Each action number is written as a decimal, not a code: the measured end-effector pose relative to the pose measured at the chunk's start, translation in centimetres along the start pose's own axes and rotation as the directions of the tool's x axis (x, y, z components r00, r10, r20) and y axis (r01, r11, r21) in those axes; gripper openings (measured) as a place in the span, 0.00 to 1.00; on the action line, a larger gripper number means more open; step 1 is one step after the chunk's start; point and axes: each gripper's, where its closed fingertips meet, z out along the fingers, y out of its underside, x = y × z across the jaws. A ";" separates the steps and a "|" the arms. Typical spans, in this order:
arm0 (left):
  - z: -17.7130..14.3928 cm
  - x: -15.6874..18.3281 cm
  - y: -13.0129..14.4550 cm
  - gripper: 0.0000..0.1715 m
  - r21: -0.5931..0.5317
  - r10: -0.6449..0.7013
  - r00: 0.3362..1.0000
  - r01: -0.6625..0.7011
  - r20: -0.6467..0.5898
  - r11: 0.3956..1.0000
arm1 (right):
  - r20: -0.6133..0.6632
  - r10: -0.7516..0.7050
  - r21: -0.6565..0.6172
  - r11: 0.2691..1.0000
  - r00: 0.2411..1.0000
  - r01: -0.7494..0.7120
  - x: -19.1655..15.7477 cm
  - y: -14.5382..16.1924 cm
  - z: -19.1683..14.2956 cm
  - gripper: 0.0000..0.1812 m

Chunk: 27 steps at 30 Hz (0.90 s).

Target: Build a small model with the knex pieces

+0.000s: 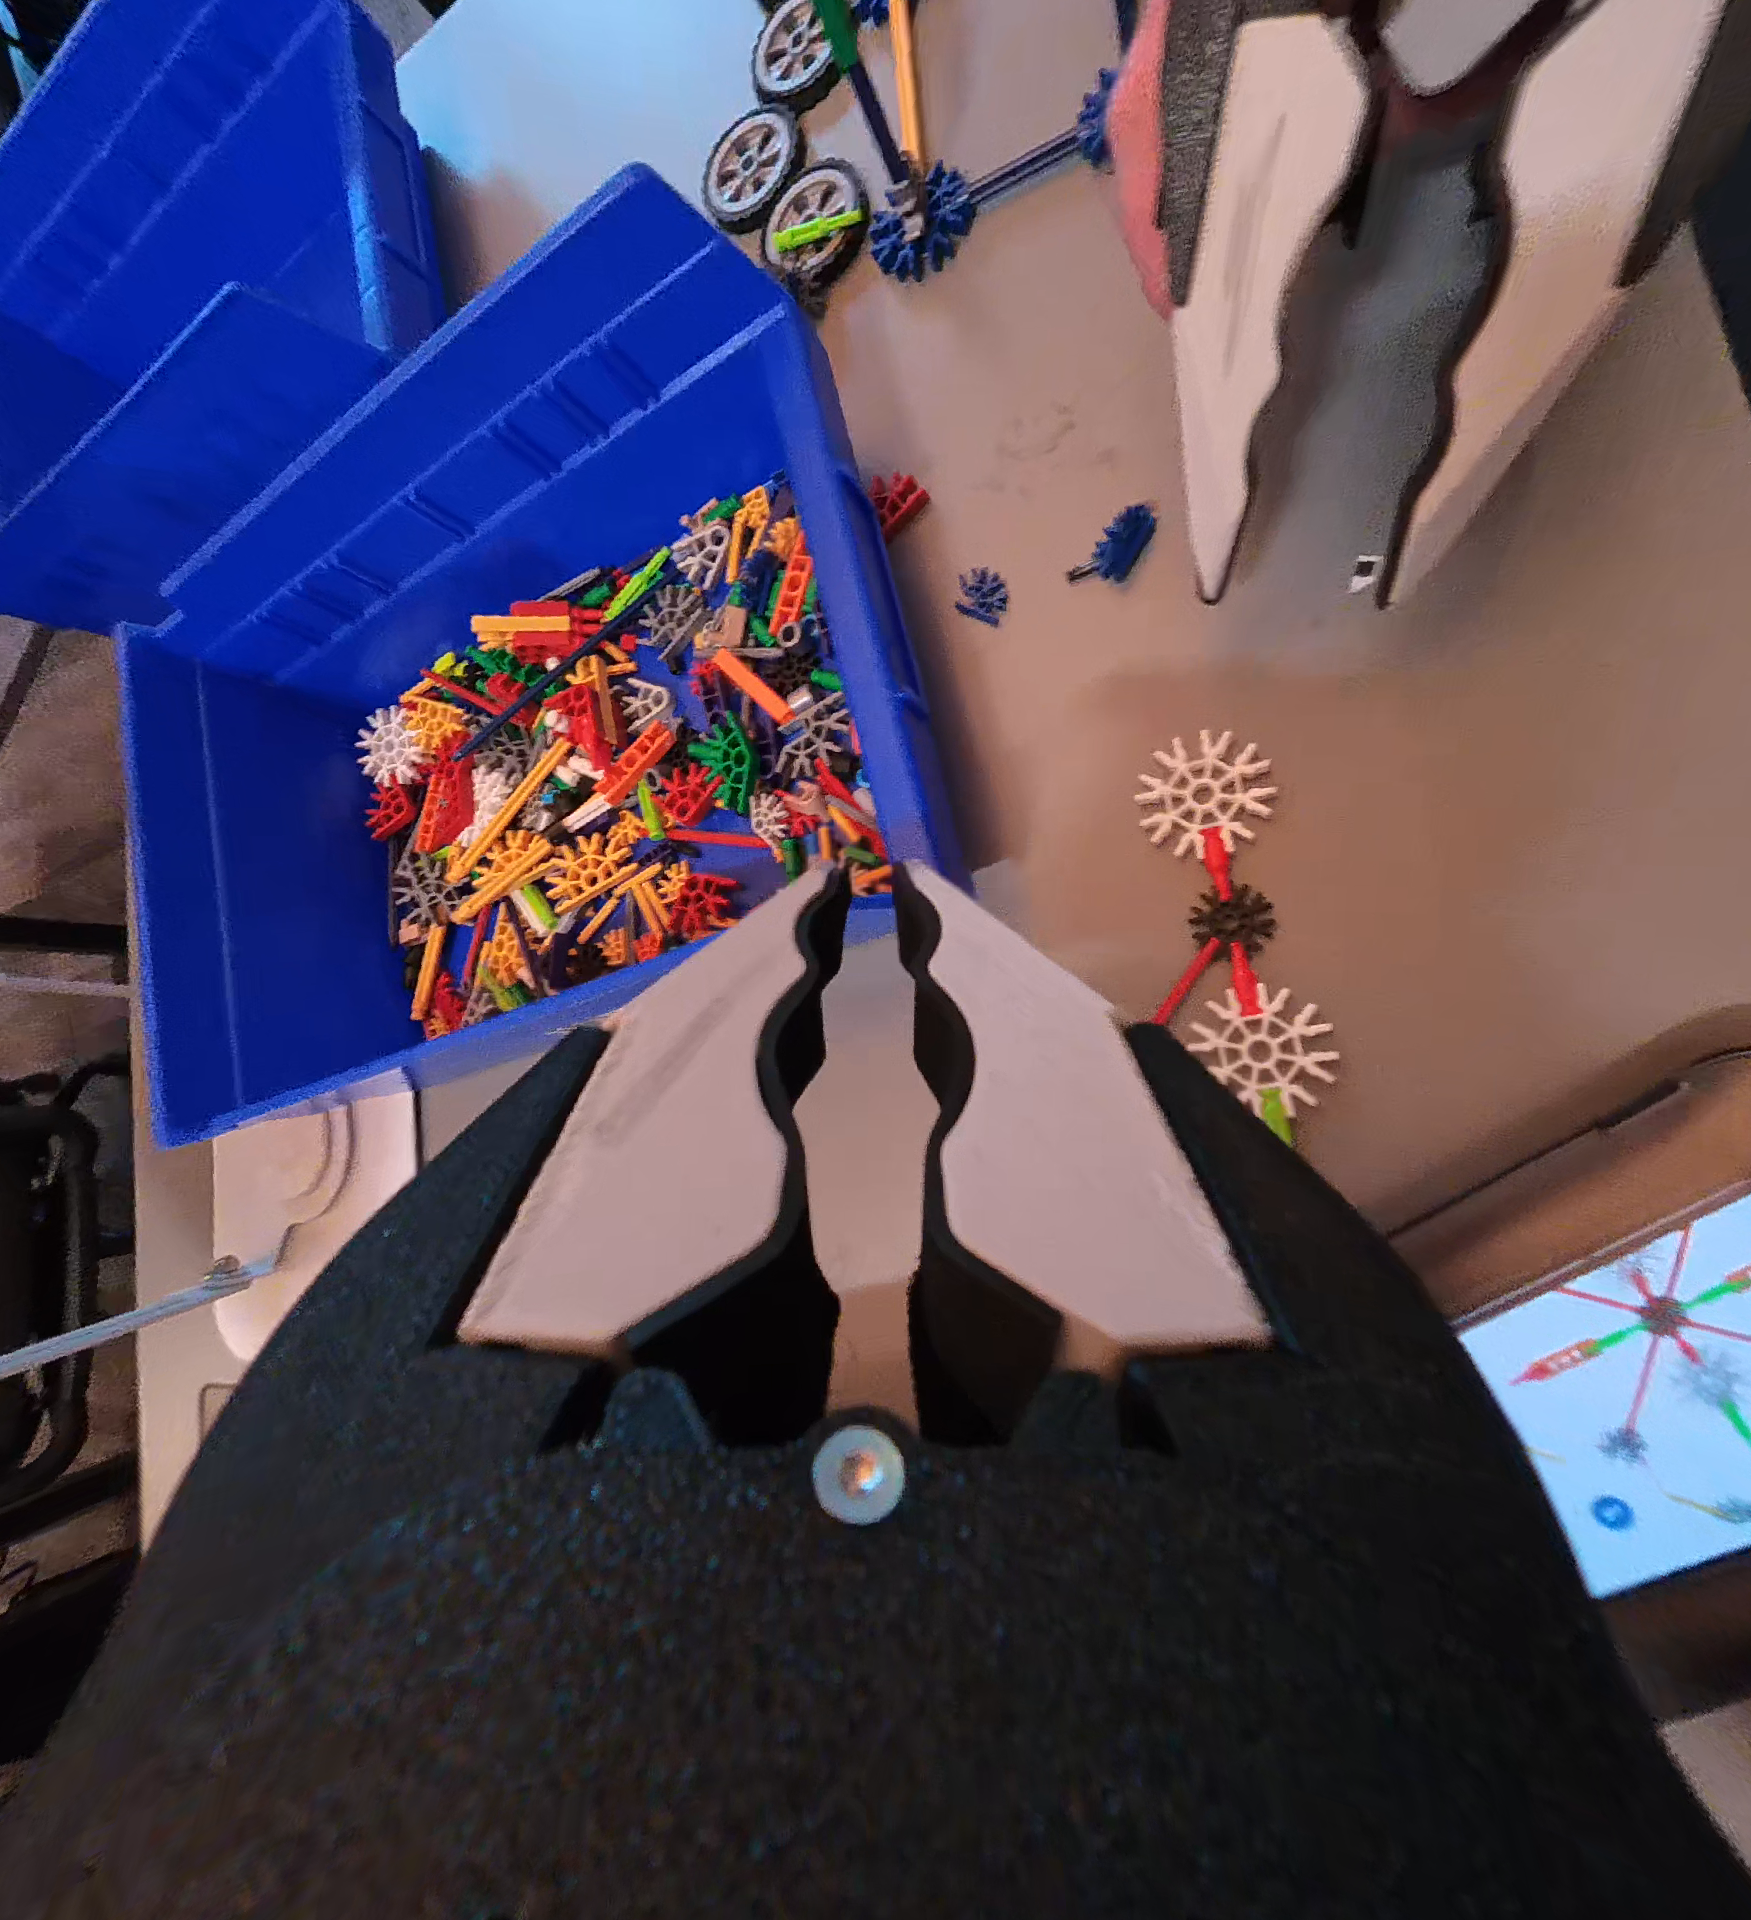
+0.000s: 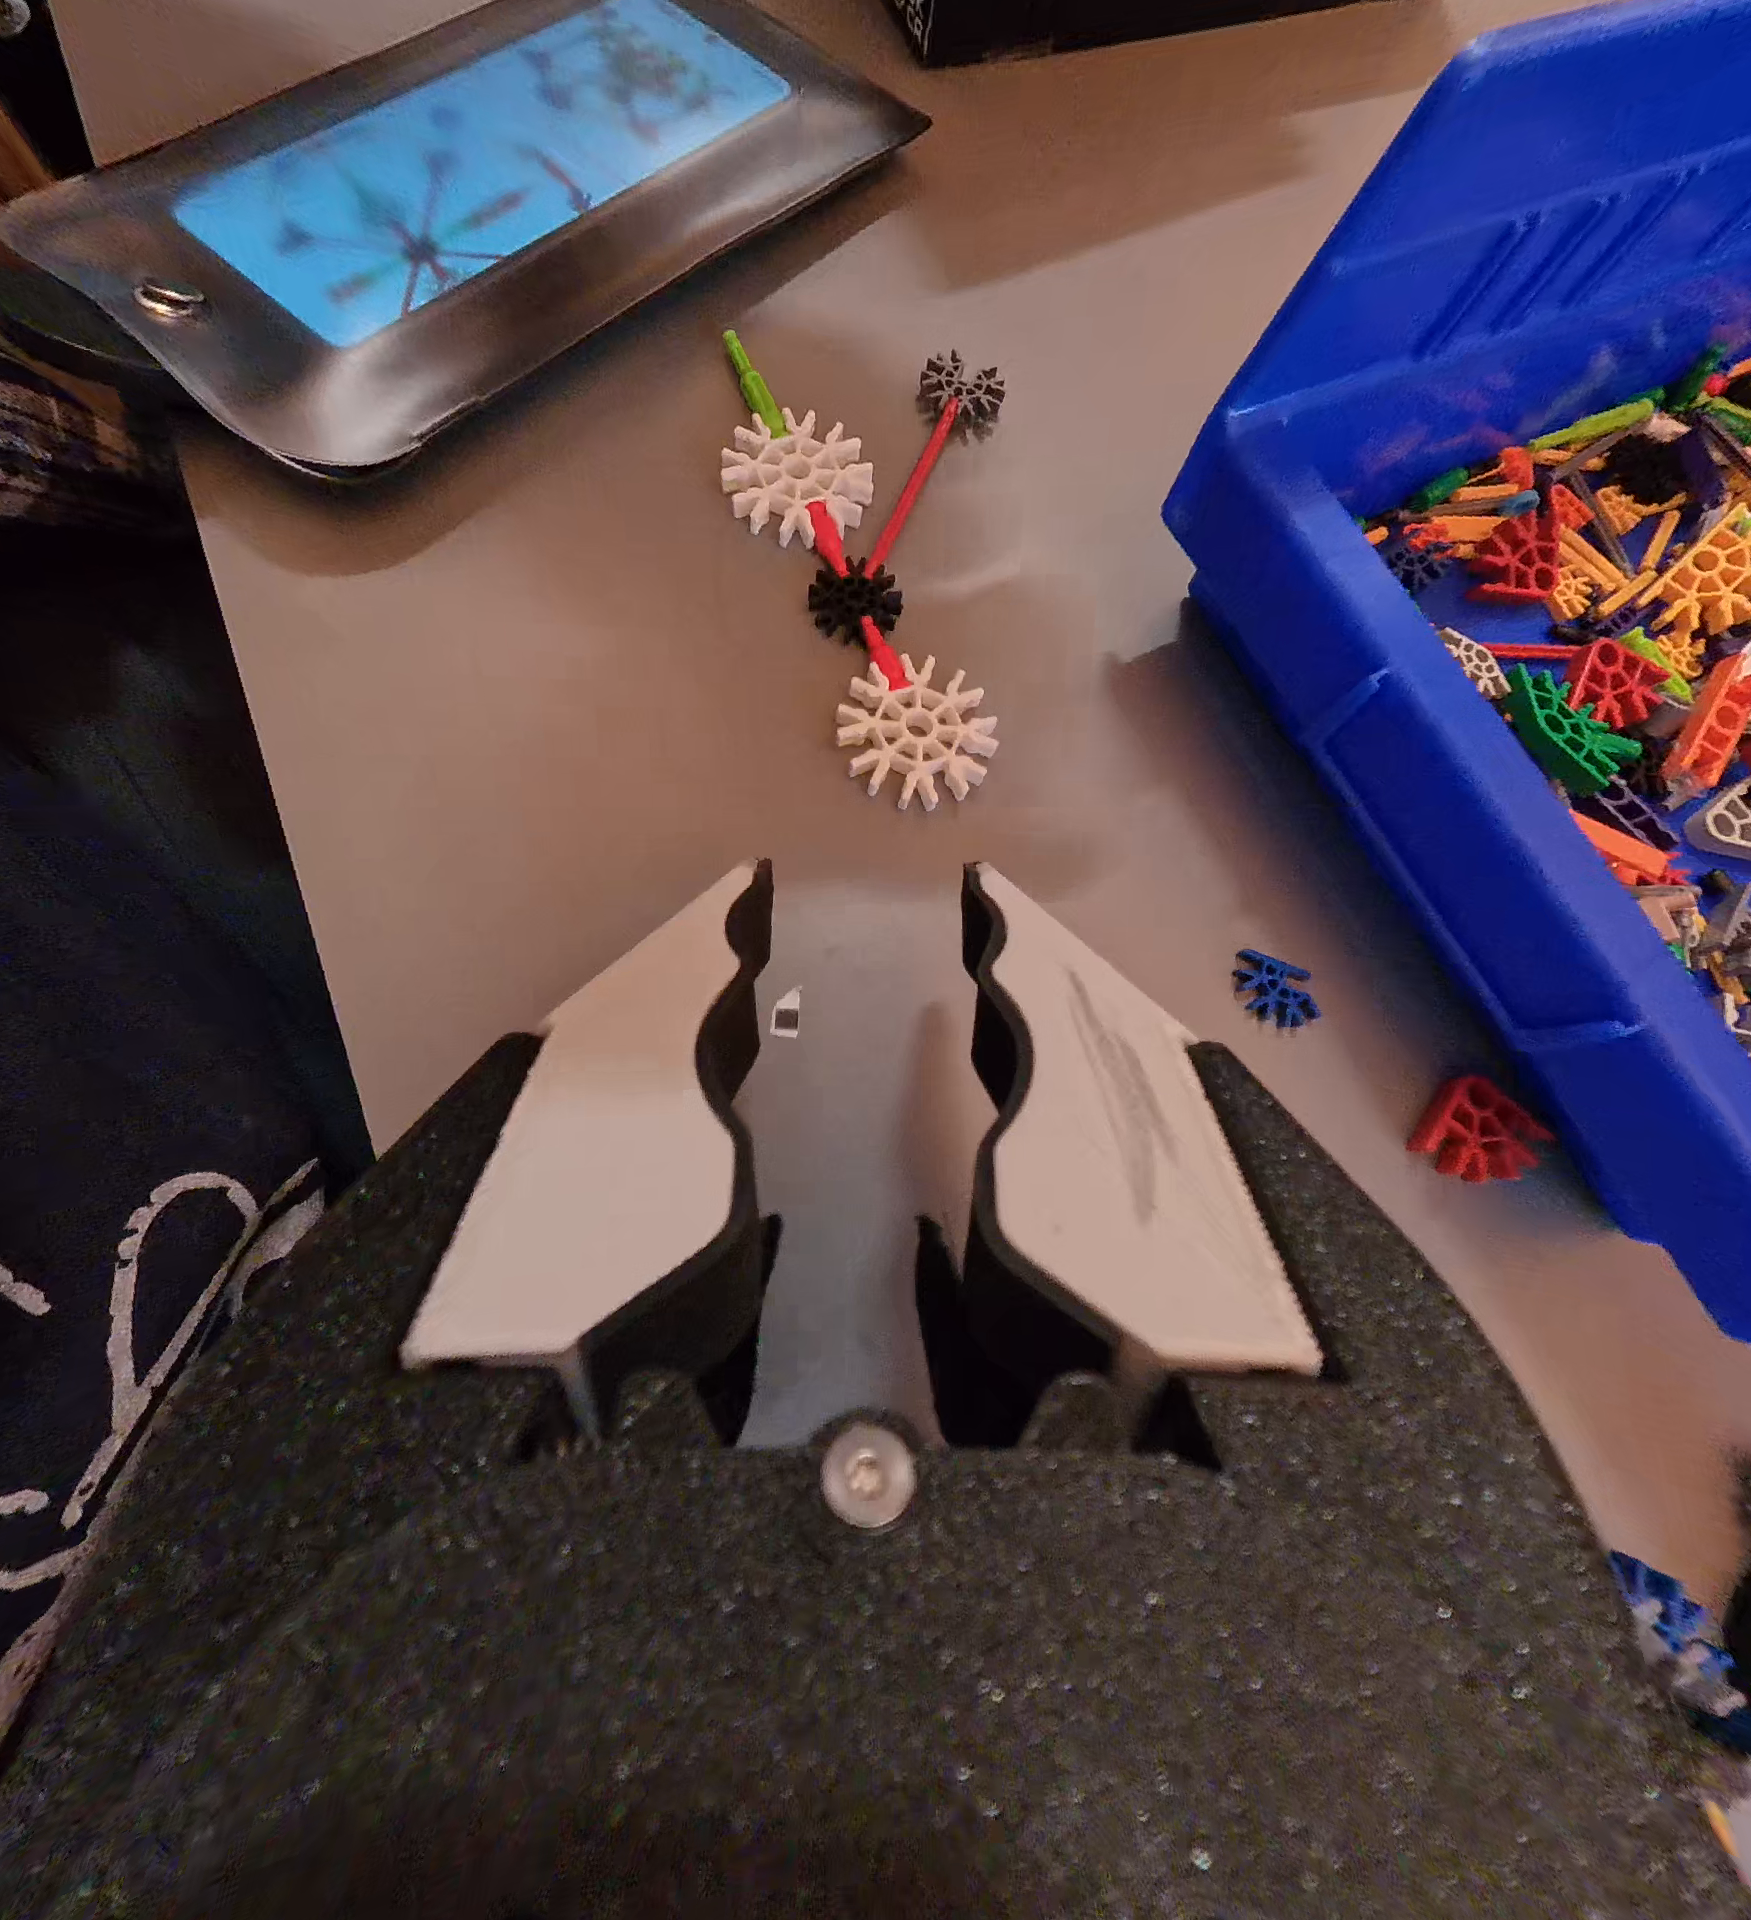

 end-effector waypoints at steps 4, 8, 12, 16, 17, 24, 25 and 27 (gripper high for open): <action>0.3 -1.7 -0.4 0.05 -0.031 0.016 1.000 -0.016 0.019 0.999 | 0.000 0.007 0.024 1.000 1.000 -0.007 -0.1 0.3 0.1 0.20; 0.9 -3.8 -1.3 0.05 -0.047 0.040 0.999 -0.039 0.015 0.998 | 0.002 0.014 0.040 0.999 1.000 -0.014 0.0 0.8 0.3 0.20; 2.2 -6.1 -1.8 0.05 -0.083 0.070 0.998 -0.070 -0.002 0.994 | 0.022 0.025 0.047 0.999 0.999 -0.026 -0.2 1.2 0.5 0.20; 3.8 -8.3 -1.6 0.07 -0.133 0.075 0.996 -0.081 -0.044 0.988 | 0.038 0.027 0.071 0.997 0.999 -0.029 -0.3 1.0 0.3 0.20; 4.1 -8.8 -1.6 0.07 -0.146 0.078 0.995 -0.086 -0.057 0.986 | 0.041 0.025 0.073 0.997 0.999 -0.028 -0.4 1.0 0.3 0.20; 7.7 -10.7 -1.2 0.16 -0.211 0.088 0.983 -0.121 -0.160 0.970 | 0.051 0.042 0.068 0.997 0.998 -0.046 -0.3 1.1 0.4 0.20; 8.4 -10.8 -1.1 0.17 -0.217 0.083 0.980 -0.123 -0.183 0.968 | 0.054 0.047 0.071 0.996 0.997 -0.051 -0.3 1.1 0.3 0.20; 9.8 -11.0 -1.0 0.17 -0.226 0.076 0.973 -0.126 -0.217 0.966 | 0.061 0.054 0.075 0.995 0.997 -0.059 -0.3 1.0 0.3 0.20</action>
